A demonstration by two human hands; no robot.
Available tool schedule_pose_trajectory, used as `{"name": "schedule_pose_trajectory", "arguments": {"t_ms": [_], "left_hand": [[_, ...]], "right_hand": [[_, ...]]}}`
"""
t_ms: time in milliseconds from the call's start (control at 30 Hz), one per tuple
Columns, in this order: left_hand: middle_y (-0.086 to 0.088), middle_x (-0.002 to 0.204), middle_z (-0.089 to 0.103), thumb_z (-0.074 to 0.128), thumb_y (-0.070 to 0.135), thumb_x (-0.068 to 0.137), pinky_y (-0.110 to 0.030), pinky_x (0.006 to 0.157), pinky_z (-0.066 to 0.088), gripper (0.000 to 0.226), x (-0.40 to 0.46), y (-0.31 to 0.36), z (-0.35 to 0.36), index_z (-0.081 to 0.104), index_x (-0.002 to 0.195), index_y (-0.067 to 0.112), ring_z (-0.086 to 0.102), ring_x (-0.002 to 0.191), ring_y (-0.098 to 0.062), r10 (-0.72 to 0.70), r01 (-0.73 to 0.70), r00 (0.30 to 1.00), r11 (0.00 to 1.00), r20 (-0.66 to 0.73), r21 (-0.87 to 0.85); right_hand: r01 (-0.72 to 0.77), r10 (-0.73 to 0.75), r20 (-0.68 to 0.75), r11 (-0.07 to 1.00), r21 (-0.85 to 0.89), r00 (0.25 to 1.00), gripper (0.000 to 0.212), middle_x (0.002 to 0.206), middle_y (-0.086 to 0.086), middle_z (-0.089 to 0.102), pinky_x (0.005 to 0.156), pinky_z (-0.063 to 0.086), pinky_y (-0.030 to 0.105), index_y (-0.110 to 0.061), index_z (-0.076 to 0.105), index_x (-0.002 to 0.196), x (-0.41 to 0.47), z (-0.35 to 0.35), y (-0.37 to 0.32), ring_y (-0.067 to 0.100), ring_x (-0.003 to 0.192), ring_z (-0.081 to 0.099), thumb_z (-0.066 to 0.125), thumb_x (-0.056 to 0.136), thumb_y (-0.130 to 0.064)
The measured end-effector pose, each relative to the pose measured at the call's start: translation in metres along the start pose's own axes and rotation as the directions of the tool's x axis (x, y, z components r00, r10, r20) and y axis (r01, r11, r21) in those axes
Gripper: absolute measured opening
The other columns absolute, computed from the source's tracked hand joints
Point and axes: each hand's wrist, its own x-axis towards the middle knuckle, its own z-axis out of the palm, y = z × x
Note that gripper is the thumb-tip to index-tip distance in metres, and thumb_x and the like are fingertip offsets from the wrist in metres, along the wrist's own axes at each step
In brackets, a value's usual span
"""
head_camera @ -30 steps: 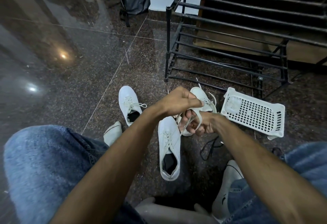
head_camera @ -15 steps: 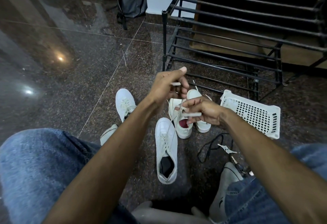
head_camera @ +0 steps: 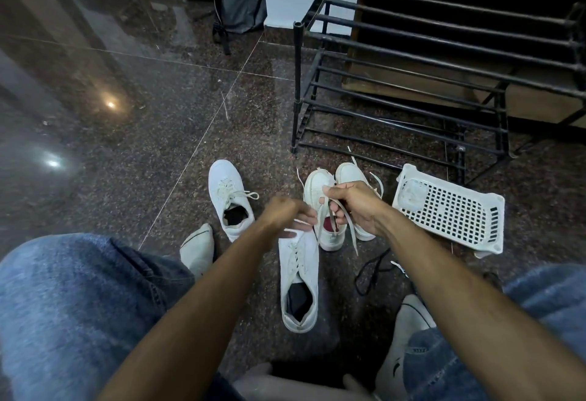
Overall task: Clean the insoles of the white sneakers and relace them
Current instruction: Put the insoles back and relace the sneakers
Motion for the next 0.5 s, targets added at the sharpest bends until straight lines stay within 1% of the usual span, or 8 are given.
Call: {"name": "schedule_pose_trajectory", "arguments": {"t_ms": [67,133,200,233,300,367,433,500], "left_hand": [[0.0,0.107,0.073,0.057,0.017,0.089,-0.033,0.078,0.046,0.023,0.0,-0.009,0.006,0.071,0.107,0.016,0.068,0.096,-0.015,0.005,-0.007,0.996,1.0,0.093,0.026],[0.002,0.126,0.064,0.054,0.01,0.09,-0.032,0.08,0.046,0.038,0.003,-0.015,0.012,0.064,0.125,0.022,0.059,0.115,-0.014,0.089,-0.086,0.994,0.995,0.07,-0.04],[0.003,0.134,0.059,0.052,0.003,0.091,-0.033,0.086,0.045,0.048,0.005,-0.015,0.015,0.058,0.134,0.024,0.052,0.124,-0.015,0.147,-0.141,0.988,0.981,0.037,-0.133],[0.005,0.129,0.063,0.052,0.002,0.091,-0.034,0.09,0.044,0.046,0.005,-0.015,0.014,0.06,0.131,0.024,0.054,0.121,-0.013,0.17,-0.161,0.984,0.977,0.055,-0.14],[0.01,0.105,0.071,0.058,0.006,0.091,-0.034,0.091,0.045,0.031,0.007,-0.015,0.012,0.069,0.114,0.023,0.061,0.106,-0.008,0.205,-0.193,0.972,0.975,0.114,-0.107],[0.009,0.085,0.073,0.064,0.007,0.09,-0.027,0.083,0.048,0.014,0.011,-0.014,0.008,0.073,0.094,0.017,0.065,0.086,-0.003,0.246,-0.239,0.964,0.968,0.103,-0.077],[-0.004,0.08,0.073,0.066,0.004,0.089,-0.024,0.075,0.05,0.007,0.018,-0.016,0.001,0.073,0.088,0.005,0.064,0.073,-0.006,0.317,-0.317,0.948,0.948,0.022,0.004],[-0.012,0.085,0.073,0.067,0.003,0.087,-0.032,0.074,0.053,0.008,0.028,-0.021,-0.012,0.074,0.089,0.003,0.062,0.073,-0.013,0.34,-0.311,0.937,0.918,-0.084,0.245]], "right_hand": [[-0.065,0.065,0.001,0.997,-0.033,0.998,0.02,0.052,0.003,0.047,0.044,0.032,0.025,-0.006,0.06,0.078,0.002,0.003,0.003,0.013,0.041,0.036,0.06,0.094,-0.017],[-0.121,0.122,0.013,0.988,-0.096,0.992,0.017,0.049,0.0,0.044,0.039,0.029,0.022,-0.004,0.06,0.088,0.002,0.005,0.004,0.011,0.038,0.033,0.056,0.096,-0.018],[-0.142,0.148,0.037,0.981,-0.133,0.988,0.016,0.048,-0.002,0.041,0.037,0.024,0.021,-0.005,0.059,0.095,0.0,0.004,0.005,0.009,0.038,0.029,0.053,0.097,-0.02],[-0.143,0.153,0.059,0.978,-0.15,0.987,0.018,0.049,-0.002,0.04,0.037,0.022,0.02,-0.005,0.06,0.095,-0.001,0.003,0.004,0.009,0.038,0.028,0.053,0.098,-0.021],[-0.125,0.146,0.111,0.975,-0.181,0.983,0.022,0.05,-0.002,0.038,0.037,0.019,0.018,-0.006,0.064,0.093,-0.003,0.0,0.003,0.008,0.038,0.025,0.055,0.098,-0.024],[-0.078,0.104,0.126,0.977,-0.197,0.987,0.024,0.05,-0.003,0.039,0.036,0.017,0.016,-0.006,0.064,0.086,-0.003,-0.003,0.004,0.007,0.036,0.026,0.06,0.095,-0.028],[-0.029,0.046,0.069,0.973,-0.228,0.997,0.027,0.048,-0.004,0.04,0.034,0.017,0.017,-0.006,0.065,0.079,0.002,-0.008,0.009,0.006,0.035,0.026,0.066,0.091,-0.03],[-0.019,0.006,-0.041,0.949,-0.314,0.999,0.029,0.045,-0.005,0.041,0.035,0.019,0.019,-0.005,0.067,0.074,0.009,-0.018,0.015,0.007,0.034,0.026,0.07,0.088,-0.03]]}}
